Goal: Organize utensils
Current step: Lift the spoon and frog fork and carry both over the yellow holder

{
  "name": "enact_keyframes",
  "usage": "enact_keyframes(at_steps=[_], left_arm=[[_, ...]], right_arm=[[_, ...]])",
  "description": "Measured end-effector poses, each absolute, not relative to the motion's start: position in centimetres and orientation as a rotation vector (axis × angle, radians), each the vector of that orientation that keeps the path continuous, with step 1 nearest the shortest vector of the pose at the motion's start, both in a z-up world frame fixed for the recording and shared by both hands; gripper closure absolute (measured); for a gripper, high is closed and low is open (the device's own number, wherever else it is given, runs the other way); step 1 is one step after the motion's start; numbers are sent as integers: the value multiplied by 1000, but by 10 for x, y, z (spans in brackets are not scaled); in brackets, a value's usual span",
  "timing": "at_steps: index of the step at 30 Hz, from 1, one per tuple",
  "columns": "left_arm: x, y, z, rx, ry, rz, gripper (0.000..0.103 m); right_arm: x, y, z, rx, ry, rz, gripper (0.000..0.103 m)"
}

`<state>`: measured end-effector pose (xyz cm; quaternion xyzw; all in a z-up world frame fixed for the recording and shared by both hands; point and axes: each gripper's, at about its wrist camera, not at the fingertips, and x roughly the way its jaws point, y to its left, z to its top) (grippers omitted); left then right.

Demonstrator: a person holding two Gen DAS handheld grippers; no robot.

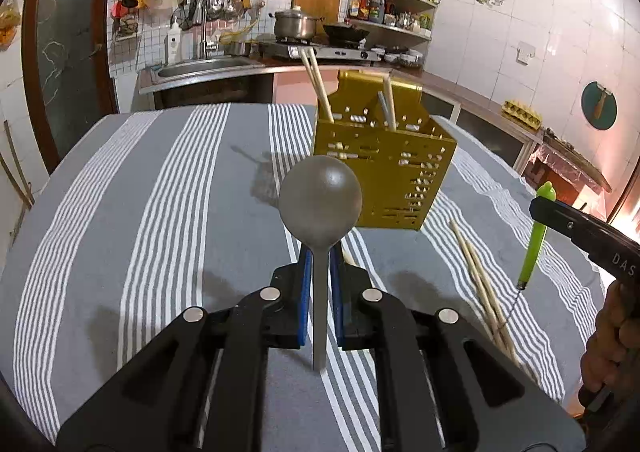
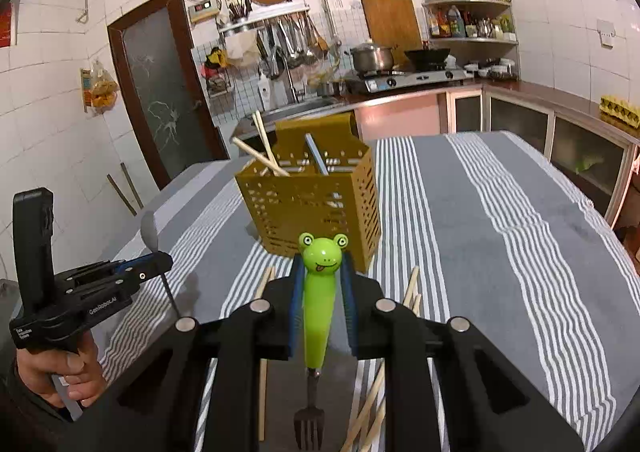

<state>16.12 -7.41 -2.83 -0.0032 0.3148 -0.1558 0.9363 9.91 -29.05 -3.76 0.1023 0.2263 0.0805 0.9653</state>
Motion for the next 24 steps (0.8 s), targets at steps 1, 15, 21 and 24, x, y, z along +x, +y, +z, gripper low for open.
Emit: enact_keyframes(at_steps=[1, 15, 21, 24], left_arm=[[160, -74, -26, -6, 636, -319, 95], [152, -72, -6, 8, 579, -311, 95], [151, -68, 5, 9, 556, -305, 95], [151, -66, 8, 12, 550, -303, 95]], right_arm=[[98, -291, -35, 205, 444, 163, 85], [82, -295, 1, 172, 318, 172, 85], [79, -293, 15, 152, 287, 176, 85], [77, -294, 17, 147, 284, 178, 85]])
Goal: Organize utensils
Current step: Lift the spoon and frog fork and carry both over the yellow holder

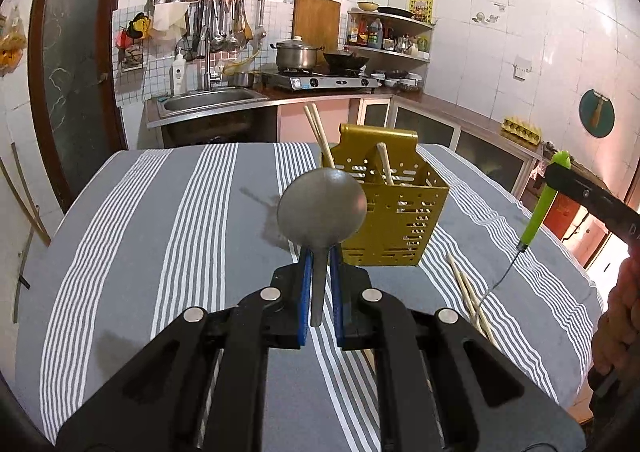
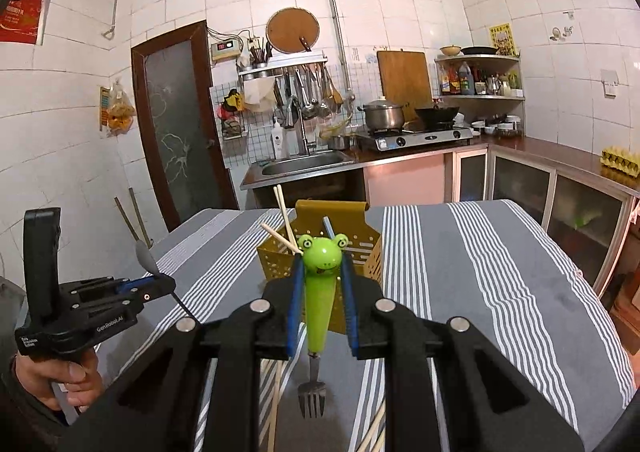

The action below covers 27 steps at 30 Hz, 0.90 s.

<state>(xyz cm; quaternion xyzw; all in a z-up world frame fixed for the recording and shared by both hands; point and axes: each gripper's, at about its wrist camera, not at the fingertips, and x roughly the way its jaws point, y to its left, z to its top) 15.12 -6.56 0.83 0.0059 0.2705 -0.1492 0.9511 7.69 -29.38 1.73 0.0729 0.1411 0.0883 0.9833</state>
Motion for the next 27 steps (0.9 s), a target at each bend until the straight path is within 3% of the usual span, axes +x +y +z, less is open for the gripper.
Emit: enact_keyframes(at_steps=[27], left_arm=[[163, -52, 37, 5, 482, -277, 95]], right_arm=[[81, -302, 51, 127, 206, 171, 85]])
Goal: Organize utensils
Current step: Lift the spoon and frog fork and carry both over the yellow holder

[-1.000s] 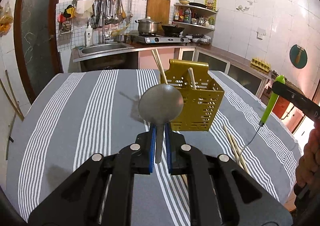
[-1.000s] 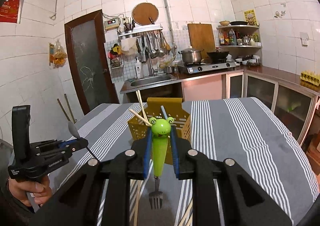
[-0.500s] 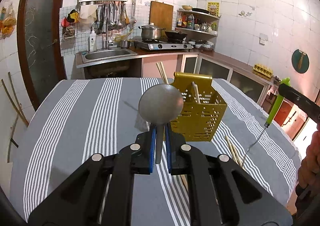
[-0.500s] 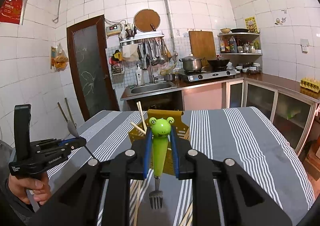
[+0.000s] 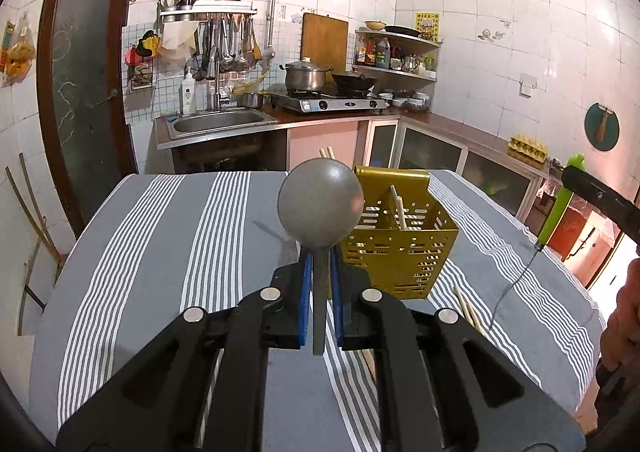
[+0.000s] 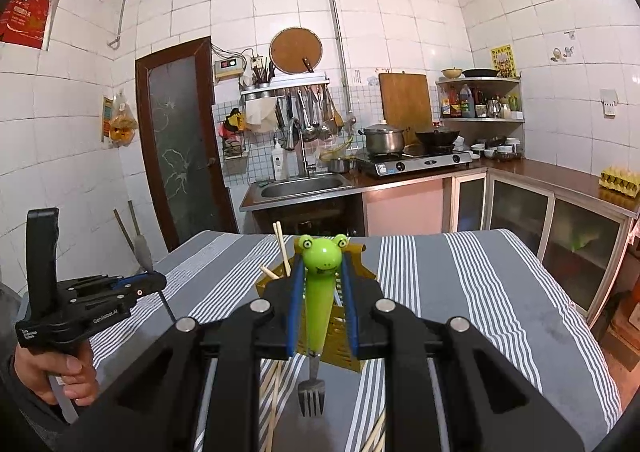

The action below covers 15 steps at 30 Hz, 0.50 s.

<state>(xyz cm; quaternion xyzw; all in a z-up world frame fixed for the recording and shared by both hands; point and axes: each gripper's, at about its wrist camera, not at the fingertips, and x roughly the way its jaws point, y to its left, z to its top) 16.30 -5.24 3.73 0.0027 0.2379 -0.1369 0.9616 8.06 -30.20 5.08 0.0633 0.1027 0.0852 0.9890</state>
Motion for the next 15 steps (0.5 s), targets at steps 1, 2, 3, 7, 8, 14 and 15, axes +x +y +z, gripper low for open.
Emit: enact_keyframes(at_steps=[1, 2, 3, 7, 8, 14, 15], left_arm=[[163, -52, 38, 7, 480, -277, 95], [163, -52, 39, 7, 479, -279, 95], [164, -52, 40, 7, 477, -279, 95], [166, -53, 43, 14, 472, -283, 95], [167, -53, 44, 16, 470, -285, 95], [168, -54, 49, 21, 457, -291, 95], [168, -55, 50, 22, 456, -291, 95]], right_arm=[[81, -302, 52, 127, 204, 172, 85], [81, -303, 54, 126, 200, 172, 85], [80, -303, 55, 125, 196, 171, 85], [81, -304, 60, 124, 185, 170, 85], [81, -306, 60, 125, 183, 169, 85], [83, -307, 63, 127, 180, 172, 85], [83, -306, 63, 127, 179, 172, 85]])
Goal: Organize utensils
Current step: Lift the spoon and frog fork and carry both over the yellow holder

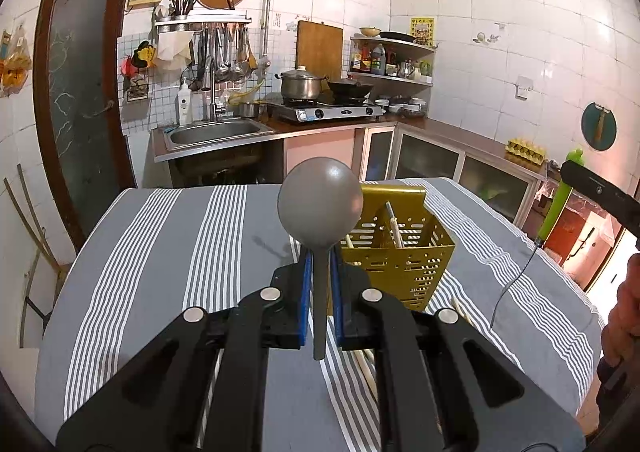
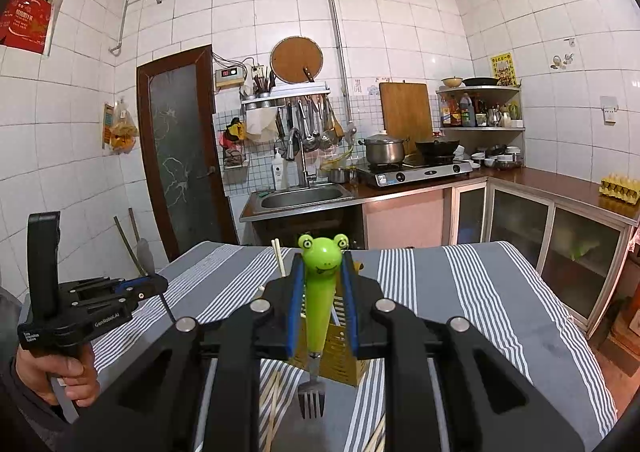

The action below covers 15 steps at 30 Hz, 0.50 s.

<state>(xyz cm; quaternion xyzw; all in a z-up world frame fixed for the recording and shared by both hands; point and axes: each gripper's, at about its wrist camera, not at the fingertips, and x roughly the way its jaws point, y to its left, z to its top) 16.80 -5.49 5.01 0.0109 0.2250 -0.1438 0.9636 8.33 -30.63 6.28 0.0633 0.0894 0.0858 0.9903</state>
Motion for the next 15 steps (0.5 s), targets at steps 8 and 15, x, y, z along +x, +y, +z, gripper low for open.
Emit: enact_keyframes(at_steps=[8, 15], left_arm=[[172, -57, 61, 21, 434, -297, 95], [178, -62, 70, 21, 417, -316, 95]], right_arm=[[84, -304, 66, 120, 164, 178, 85], [86, -301, 73, 108, 147, 166, 85]])
